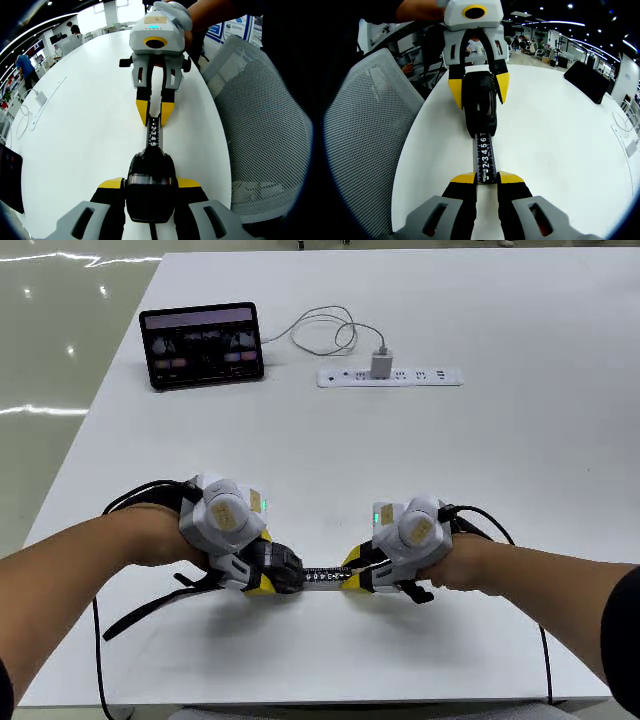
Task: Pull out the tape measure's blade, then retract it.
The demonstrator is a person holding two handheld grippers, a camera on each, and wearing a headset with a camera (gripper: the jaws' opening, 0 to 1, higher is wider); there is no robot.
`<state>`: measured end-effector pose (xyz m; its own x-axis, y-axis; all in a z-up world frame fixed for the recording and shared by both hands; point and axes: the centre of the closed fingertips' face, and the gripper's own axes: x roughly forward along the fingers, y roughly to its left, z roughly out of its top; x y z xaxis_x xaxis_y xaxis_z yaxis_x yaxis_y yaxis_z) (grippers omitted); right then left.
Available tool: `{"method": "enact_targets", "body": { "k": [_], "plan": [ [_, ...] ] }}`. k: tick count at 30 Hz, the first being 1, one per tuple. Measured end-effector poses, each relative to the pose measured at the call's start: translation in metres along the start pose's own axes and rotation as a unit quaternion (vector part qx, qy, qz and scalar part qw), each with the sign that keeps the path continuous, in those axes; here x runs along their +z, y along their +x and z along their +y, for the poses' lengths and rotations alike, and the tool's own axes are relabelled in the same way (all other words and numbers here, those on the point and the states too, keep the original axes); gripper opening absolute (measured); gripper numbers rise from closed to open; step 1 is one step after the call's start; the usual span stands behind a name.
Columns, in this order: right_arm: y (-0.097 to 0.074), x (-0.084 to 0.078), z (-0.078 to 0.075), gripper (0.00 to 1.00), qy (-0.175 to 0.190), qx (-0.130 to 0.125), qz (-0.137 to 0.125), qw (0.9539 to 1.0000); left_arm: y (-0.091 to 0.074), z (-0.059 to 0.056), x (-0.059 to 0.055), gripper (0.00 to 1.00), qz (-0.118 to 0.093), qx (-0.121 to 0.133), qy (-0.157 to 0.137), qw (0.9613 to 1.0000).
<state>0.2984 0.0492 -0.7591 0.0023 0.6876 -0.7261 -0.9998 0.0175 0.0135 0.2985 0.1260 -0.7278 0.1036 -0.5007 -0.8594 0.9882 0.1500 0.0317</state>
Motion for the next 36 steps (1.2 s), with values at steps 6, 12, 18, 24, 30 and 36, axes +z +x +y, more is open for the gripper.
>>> {"method": "enact_targets", "body": {
  "k": [6,12,18,24,30,36],
  "plan": [
    [-0.003,-0.003,0.000,0.10,0.003,0.000,0.002,1.0000,0.000,0.000,0.000,0.33,0.001,0.000,0.001,1.0000],
    [-0.005,-0.006,0.000,0.10,0.007,-0.001,0.001,1.0000,0.000,0.000,0.000,0.33,0.001,0.000,0.001,1.0000],
    [-0.009,-0.010,-0.002,0.10,0.005,-0.003,0.005,1.0000,0.000,0.000,0.000,0.33,0.001,0.002,-0.001,1.0000],
    [-0.014,-0.015,-0.002,0.10,0.009,-0.006,0.005,0.9999,0.000,0.000,0.000,0.33,-0.001,0.001,-0.001,1.0000],
    [-0.020,-0.021,-0.004,0.10,0.011,-0.007,0.009,0.9999,0.000,0.000,0.000,0.33,-0.003,0.001,-0.003,1.0000],
    [-0.023,-0.024,-0.004,0.10,0.012,-0.009,0.011,0.9998,0.000,0.000,0.000,0.33,-0.004,0.002,-0.003,1.0000]
  ]
}}
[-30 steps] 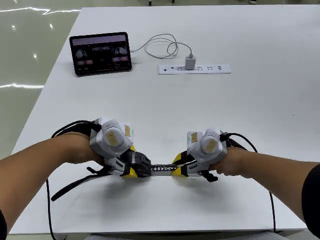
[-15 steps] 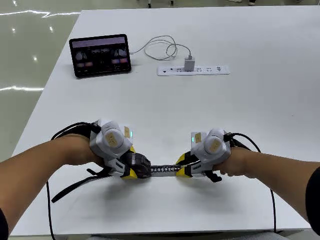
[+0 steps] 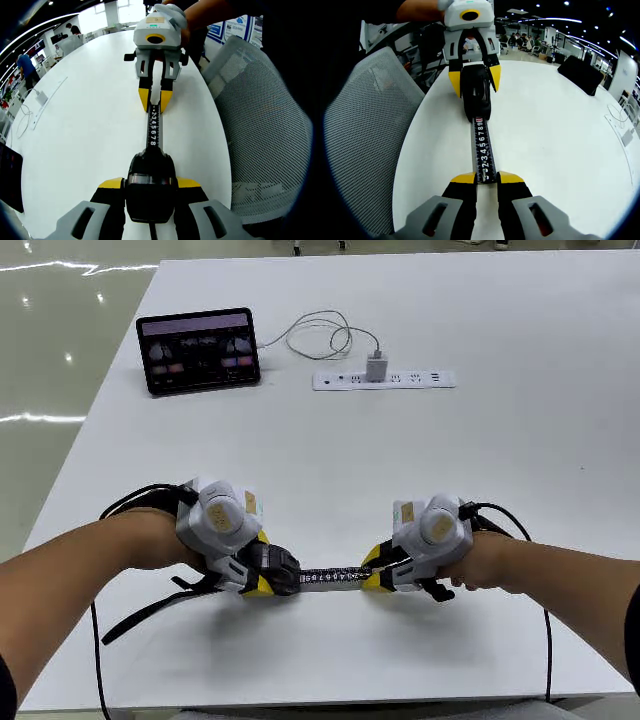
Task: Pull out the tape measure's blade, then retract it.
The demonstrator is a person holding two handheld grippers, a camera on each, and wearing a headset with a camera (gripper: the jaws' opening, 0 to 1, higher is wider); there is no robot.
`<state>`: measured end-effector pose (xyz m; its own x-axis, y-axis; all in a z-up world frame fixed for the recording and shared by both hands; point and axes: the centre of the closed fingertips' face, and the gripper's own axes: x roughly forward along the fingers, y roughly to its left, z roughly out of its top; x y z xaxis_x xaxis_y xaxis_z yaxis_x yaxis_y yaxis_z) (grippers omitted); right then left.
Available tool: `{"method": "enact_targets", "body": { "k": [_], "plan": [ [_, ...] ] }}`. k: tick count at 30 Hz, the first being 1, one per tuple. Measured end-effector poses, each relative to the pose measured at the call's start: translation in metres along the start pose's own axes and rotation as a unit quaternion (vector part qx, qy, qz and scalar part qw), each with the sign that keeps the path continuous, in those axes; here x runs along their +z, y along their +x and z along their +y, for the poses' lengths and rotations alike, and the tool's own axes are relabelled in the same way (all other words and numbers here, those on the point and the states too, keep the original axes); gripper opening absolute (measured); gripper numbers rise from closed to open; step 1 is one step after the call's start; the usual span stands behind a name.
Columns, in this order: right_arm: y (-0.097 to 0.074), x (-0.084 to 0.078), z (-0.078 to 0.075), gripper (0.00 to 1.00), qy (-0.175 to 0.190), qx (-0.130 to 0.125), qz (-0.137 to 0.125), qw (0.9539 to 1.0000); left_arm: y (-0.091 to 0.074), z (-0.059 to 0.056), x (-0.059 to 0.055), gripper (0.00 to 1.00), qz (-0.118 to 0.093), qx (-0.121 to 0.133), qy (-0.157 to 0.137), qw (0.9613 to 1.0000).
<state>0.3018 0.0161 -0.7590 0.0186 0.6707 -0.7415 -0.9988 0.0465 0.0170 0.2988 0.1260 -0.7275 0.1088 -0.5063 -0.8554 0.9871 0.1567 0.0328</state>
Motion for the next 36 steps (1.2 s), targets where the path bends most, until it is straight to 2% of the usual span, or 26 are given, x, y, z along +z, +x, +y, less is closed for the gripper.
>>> {"method": "enact_targets", "body": {
  "k": [36],
  "plan": [
    [-0.023,-0.024,-0.003,0.10,0.016,-0.012,0.009,0.9998,0.000,-0.001,0.000,0.33,-0.003,0.002,-0.003,1.0000]
  ]
}}
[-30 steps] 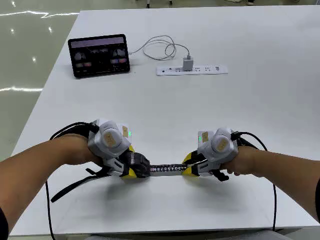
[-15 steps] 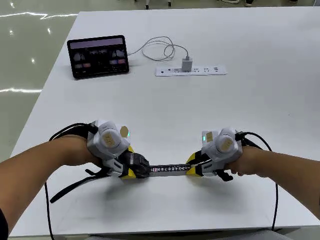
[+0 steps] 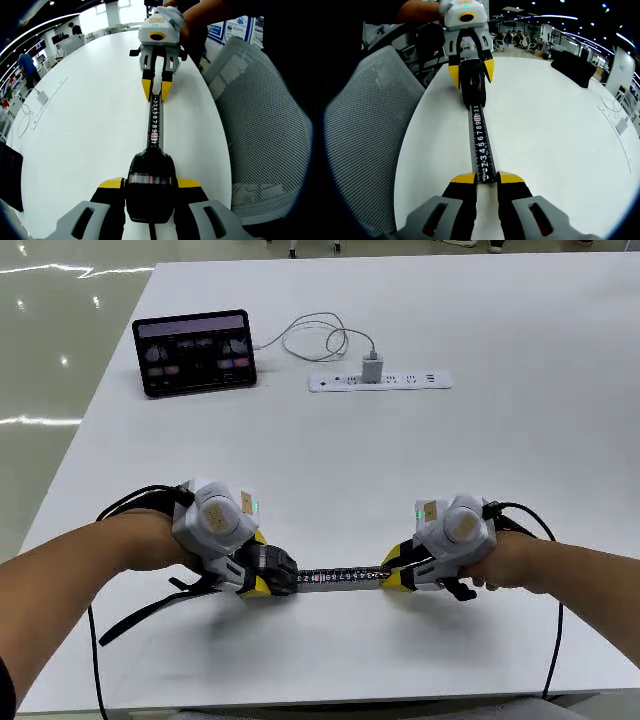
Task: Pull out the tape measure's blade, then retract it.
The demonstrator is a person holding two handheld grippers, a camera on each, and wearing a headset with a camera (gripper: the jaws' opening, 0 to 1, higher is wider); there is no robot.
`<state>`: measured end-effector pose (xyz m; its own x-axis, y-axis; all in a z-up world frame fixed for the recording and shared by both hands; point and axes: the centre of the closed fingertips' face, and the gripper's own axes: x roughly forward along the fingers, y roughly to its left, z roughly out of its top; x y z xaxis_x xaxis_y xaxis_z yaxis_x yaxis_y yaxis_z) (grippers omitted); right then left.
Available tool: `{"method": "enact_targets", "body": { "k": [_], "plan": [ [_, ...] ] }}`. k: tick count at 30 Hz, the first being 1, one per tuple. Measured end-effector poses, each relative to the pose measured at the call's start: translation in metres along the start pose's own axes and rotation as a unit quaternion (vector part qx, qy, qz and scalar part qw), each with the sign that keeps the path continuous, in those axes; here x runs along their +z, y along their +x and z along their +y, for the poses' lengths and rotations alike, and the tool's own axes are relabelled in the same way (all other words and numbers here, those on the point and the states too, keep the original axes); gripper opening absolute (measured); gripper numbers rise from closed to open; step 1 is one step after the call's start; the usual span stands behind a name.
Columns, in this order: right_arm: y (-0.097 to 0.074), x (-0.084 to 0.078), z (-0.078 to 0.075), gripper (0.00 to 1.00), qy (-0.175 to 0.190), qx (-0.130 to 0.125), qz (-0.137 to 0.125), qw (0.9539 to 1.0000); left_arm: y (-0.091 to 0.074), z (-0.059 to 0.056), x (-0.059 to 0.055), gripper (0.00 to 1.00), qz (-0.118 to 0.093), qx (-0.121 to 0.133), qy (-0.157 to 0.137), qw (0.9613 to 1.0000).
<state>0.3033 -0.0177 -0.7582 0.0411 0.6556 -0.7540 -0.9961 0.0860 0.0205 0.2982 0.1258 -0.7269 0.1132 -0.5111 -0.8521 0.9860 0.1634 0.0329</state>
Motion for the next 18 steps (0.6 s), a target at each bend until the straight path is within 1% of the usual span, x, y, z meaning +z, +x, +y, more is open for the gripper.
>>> {"method": "enact_targets", "body": {
  "k": [18],
  "plan": [
    [-0.011,-0.012,-0.001,0.10,0.011,-0.006,0.000,0.9999,0.000,0.000,0.000,0.33,-0.001,0.000,0.001,1.0000]
  ]
}}
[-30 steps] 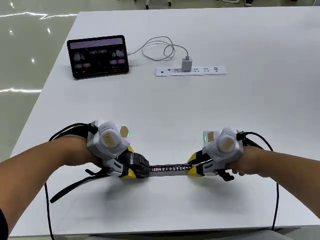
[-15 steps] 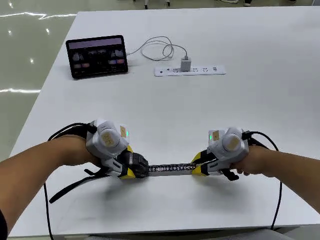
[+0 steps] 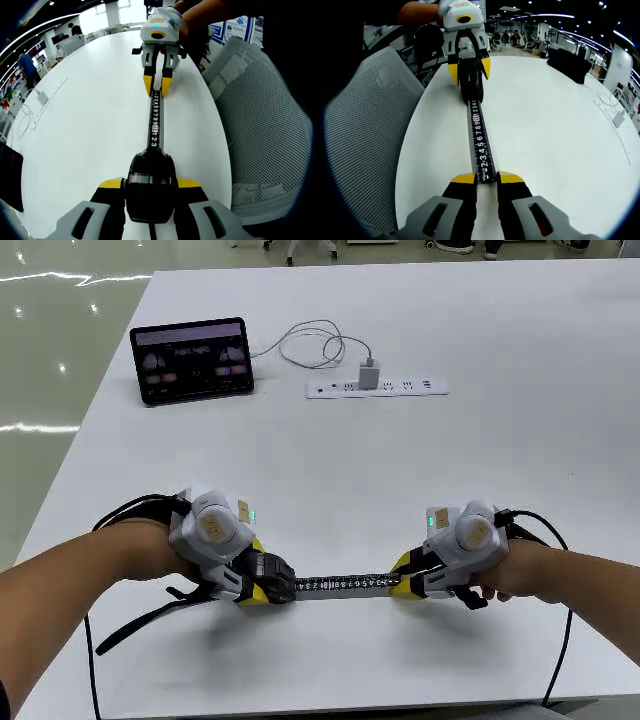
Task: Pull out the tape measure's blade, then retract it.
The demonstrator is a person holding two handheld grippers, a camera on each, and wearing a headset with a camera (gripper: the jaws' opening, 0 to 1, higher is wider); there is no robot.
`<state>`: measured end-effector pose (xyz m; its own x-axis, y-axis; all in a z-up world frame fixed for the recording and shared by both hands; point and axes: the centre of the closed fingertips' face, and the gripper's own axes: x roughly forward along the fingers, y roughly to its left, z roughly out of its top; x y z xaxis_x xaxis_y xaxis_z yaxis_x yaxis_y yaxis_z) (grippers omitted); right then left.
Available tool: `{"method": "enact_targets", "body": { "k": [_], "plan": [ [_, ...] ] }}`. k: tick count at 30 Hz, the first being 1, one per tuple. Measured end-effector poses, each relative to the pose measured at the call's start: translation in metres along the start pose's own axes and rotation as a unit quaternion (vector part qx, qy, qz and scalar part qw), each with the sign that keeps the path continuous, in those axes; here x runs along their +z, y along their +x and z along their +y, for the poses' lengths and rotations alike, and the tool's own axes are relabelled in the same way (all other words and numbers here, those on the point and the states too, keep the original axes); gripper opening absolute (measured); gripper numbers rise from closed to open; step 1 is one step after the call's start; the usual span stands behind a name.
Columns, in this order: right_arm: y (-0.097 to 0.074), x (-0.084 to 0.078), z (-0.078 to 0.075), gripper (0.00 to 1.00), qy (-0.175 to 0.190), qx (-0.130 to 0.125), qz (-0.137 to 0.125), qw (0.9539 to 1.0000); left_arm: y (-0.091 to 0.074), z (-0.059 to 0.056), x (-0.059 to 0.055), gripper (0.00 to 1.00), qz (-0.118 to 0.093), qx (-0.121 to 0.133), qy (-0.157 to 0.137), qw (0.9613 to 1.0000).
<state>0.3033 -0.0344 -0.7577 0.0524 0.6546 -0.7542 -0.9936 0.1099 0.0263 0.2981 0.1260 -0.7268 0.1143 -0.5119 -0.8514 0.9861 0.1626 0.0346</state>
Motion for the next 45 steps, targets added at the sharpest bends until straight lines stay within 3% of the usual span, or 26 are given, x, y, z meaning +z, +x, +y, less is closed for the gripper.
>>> {"method": "enact_targets", "body": {
  "k": [45],
  "plan": [
    [-0.026,-0.031,-0.007,0.10,0.020,-0.010,0.012,0.9997,0.001,0.000,0.000,0.33,0.000,0.000,-0.001,1.0000]
  ]
}}
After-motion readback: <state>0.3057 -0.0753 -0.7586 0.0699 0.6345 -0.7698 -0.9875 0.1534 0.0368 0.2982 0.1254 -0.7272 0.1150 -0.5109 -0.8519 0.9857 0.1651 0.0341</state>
